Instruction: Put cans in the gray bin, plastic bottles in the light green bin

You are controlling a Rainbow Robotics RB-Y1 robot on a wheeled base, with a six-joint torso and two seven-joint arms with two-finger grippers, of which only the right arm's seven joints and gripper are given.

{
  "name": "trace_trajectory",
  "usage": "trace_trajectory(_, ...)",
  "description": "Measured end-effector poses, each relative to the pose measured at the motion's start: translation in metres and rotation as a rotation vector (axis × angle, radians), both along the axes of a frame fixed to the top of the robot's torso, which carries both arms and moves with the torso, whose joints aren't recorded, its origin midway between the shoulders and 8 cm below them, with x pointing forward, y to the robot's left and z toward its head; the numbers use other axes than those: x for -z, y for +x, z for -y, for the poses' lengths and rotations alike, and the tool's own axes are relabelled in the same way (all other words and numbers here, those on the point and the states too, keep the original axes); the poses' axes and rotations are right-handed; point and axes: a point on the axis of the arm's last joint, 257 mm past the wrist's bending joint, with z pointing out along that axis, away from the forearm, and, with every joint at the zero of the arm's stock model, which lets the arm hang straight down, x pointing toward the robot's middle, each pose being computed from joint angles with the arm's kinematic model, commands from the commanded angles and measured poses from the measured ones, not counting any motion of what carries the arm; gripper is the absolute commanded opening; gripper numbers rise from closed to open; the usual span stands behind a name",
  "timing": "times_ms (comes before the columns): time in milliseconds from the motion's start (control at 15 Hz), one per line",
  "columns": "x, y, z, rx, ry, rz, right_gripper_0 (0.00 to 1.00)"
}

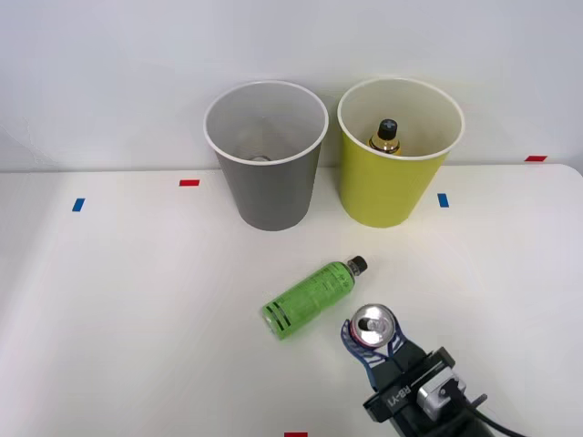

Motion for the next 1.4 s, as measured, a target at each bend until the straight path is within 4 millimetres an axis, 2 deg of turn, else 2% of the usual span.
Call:
trace_trajectory(133,-0.027,0.012,-0.001,-0.003,0.012,-0.003,0.00)
trace_trajectory(333,-0.056,0.030,0.001,0.005,0.011,-0.012,0.00)
trace_trajectory(533,-0.091,0.045,-0.006,-0.014,0.018,-0.025,0.00)
trace_trajectory(800,-0.152,0.062,-0.024,-0.066,0.121,0.027,0.00)
trace_trajectory(1000,-0.175,0.079,-0.033,-0.080,0.118,0.034,0.00)
trace_trajectory(1200,-0.209,0.100,-0.054,-0.116,0.096,0.043,0.00)
trace_trajectory(1400,-0.253,0.111,-0.080,-0.186,0.136,0.029,0.00)
